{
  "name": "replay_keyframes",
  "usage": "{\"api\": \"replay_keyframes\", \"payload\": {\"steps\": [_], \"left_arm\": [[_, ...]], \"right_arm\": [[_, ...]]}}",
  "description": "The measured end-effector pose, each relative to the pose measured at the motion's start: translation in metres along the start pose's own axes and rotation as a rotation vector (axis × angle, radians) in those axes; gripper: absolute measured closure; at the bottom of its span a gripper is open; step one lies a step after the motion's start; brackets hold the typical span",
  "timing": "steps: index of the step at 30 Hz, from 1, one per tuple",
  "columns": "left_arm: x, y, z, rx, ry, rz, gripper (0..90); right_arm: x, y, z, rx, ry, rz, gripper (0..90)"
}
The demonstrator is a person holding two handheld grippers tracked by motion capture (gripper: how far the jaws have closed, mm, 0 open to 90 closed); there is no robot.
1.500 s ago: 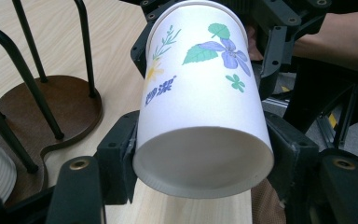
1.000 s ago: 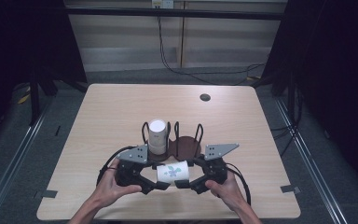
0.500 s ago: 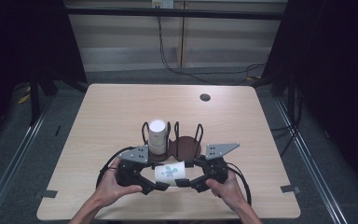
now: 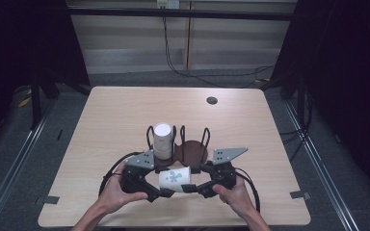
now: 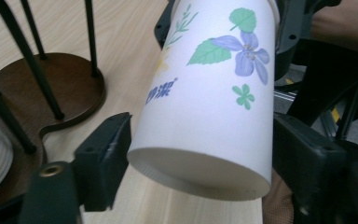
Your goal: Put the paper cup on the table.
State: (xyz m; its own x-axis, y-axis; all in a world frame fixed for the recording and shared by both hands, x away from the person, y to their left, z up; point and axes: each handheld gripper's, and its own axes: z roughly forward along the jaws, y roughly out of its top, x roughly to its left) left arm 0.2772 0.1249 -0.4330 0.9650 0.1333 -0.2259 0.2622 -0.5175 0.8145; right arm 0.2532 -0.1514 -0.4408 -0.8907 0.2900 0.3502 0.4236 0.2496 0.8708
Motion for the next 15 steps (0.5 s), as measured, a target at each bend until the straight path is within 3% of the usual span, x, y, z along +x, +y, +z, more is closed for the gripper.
{"api": "replay_keyframes", "payload": {"steps": [7, 15], "left_arm": [[0.0009, -0.0005, -0.0011, 0.016, 0.021, 0.006, 16.1], [0.0003, -0.0036, -0.0006, 0.059, 0.060, 0.027, 16.0]], "right_arm": [[-0.0010, 0.0002, -0.0041, -0.002, -0.017, 0.011, 31.4], [-0.0039, -0.0002, -0.0091, 0.010, -0.073, 0.032, 31.7]]}}
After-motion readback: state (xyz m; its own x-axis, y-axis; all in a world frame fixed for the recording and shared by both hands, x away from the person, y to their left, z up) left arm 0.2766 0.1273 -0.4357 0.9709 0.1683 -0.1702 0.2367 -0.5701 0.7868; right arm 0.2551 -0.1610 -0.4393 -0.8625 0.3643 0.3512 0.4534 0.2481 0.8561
